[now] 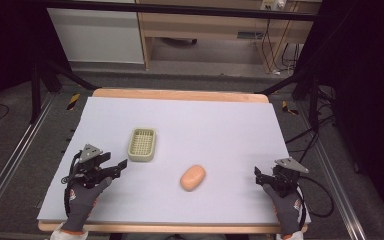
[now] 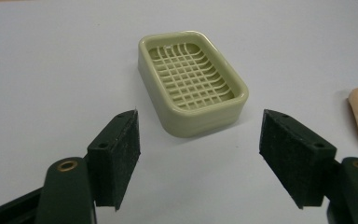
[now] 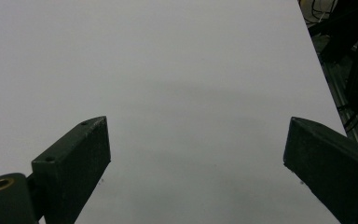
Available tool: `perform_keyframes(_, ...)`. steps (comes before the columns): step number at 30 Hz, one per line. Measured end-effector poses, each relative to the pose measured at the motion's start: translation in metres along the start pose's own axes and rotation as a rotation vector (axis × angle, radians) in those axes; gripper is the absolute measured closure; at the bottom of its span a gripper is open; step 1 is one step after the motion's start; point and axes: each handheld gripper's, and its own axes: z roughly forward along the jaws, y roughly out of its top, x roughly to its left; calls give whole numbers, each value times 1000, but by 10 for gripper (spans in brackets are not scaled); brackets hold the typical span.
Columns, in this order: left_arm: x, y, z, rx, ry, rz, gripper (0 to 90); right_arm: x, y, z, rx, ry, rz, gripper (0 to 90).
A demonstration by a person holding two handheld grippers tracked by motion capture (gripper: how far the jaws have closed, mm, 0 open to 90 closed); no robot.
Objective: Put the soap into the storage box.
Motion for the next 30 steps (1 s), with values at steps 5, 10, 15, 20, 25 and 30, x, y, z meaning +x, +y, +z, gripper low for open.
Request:
perform_keyframes(5,-8,8,0,4,-23,25,272,0,0,0,4,-4,7,71)
perform_keyframes(10,-13,22,-5,5,-40,51,259,1,0,-1,1,-10,5,69)
perform_keyframes(15,-23,36,-5,-14,-62,64,254,2,0,-2,-1,-11,5,69)
perform_keyframes(20,-34,44,1,-23,-85,63,253,3,1,-2,1,-6,4,69)
perform_keyframes(25,-46,48,9,-10,-102,86,253,4,1,-4,-2,-6,2,69)
perform_keyframes(30,-54,51,15,-2,-113,96,253,5,1,-3,4,-5,-2,69)
